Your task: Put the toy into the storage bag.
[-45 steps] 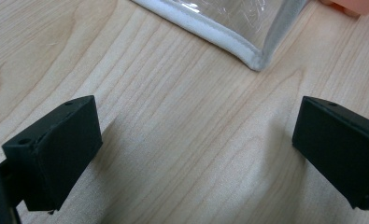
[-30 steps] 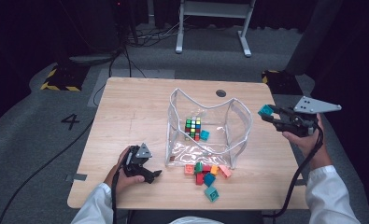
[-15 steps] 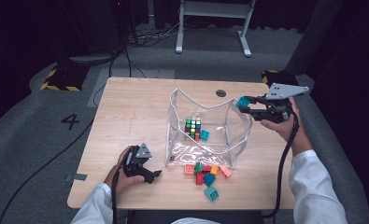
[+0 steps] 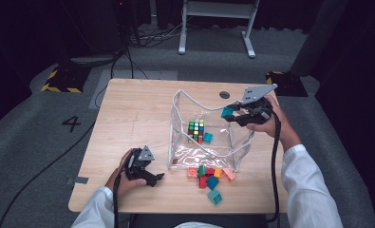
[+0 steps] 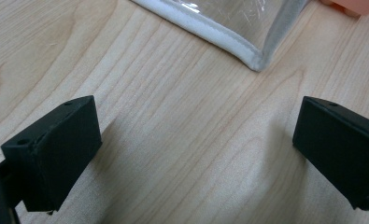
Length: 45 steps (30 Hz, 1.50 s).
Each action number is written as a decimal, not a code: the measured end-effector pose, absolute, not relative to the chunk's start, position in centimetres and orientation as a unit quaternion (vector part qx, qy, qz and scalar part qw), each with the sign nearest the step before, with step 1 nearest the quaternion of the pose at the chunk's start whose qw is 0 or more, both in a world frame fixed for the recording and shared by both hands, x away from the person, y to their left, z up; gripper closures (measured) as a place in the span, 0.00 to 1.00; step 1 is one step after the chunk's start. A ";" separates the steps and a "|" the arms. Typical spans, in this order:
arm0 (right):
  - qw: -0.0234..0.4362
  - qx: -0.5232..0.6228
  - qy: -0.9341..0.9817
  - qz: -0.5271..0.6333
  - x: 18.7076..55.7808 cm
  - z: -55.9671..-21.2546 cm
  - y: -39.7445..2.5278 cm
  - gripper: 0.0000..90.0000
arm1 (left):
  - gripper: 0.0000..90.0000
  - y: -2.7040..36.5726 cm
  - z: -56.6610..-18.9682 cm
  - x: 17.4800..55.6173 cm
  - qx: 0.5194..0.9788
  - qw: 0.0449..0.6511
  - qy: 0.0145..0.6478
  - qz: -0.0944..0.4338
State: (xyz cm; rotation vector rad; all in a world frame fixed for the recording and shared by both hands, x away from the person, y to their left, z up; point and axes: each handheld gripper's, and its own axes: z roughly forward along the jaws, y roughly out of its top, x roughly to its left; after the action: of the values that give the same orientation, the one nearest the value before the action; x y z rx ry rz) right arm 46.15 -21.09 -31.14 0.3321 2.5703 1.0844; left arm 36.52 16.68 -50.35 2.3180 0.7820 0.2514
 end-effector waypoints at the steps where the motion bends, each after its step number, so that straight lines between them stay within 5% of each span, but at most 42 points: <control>1: 0.165 0.117 0.906 0.371 46.3 -31.3 -20.9 0.66 | 0.01 16.7 -50.3 36.5 0.888 0.335 0.300 0.096; 13: 0.152 0.113 0.949 0.252 47.7 -32.8 -20.1 0.66 | 0.01 16.6 -50.4 36.5 0.887 0.335 0.303 0.096; 26: 0.160 0.126 0.942 0.267 47.1 -32.2 -22.5 0.65 | 0.01 16.6 -50.3 36.5 0.888 0.335 0.300 0.101; 45: 0.211 0.184 0.865 0.416 43.3 -30.9 -27.9 0.34 | 0.01 16.6 -50.3 36.5 0.888 0.335 0.300 0.101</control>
State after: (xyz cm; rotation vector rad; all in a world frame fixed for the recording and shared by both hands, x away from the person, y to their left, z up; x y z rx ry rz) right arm 43.32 -27.86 -30.91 0.5125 2.4037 1.1562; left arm 36.53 16.64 -50.32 2.3166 0.7821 0.2638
